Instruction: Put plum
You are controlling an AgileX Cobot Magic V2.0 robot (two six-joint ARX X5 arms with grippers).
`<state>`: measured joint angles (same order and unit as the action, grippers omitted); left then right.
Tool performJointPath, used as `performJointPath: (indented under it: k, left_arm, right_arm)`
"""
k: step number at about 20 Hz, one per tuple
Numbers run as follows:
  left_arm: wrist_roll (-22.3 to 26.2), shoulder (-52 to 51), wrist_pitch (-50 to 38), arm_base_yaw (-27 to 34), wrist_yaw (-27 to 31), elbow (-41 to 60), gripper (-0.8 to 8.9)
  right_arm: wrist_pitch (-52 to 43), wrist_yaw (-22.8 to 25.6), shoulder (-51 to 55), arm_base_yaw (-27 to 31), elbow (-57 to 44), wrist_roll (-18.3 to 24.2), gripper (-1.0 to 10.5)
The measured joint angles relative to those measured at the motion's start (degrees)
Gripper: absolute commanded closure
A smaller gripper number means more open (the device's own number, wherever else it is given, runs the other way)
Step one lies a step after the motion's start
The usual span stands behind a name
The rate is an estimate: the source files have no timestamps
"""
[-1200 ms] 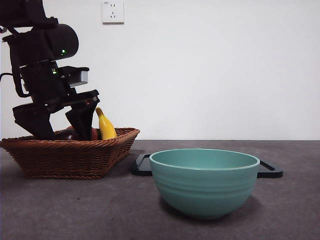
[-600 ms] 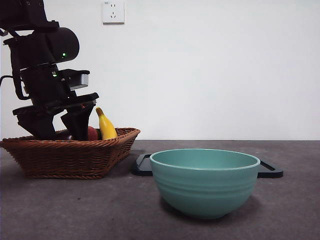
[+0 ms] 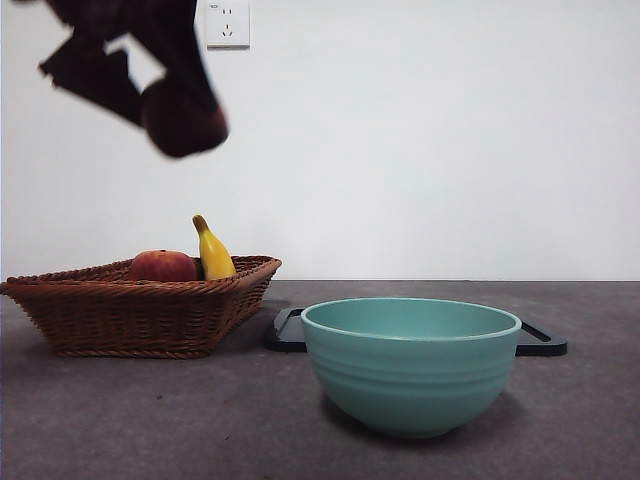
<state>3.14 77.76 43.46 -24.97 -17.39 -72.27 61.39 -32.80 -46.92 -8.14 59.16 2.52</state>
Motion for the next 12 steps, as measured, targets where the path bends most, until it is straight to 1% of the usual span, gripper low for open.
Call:
performJointPath:
  k: [2,6,9,12]
  left_arm:
    - [0.0,-1.6,1.3,-4.3,-0.4,0.0,5.45]
    - [0.0,0.4,0.9,-13.0,-0.4,0.0,5.45]
    - [0.2,4.9,-2.1,-18.3,-0.4,0.0,5.45]
    - [0.5,10.1,-4.4,-21.4,-0.4,0.0,5.45]
  right_arm:
    - [-0.4,0.0,0.0,0.0,0.0,0.0,5.2]
    - [-0.4,0.0,0.0,0.0,0.0,0.0,5.2]
    - [-0.4,0.0,0.0,0.0,0.0,0.0,5.2]
    - [-0.4,0.0,0.0,0.0,0.0,0.0,5.2]
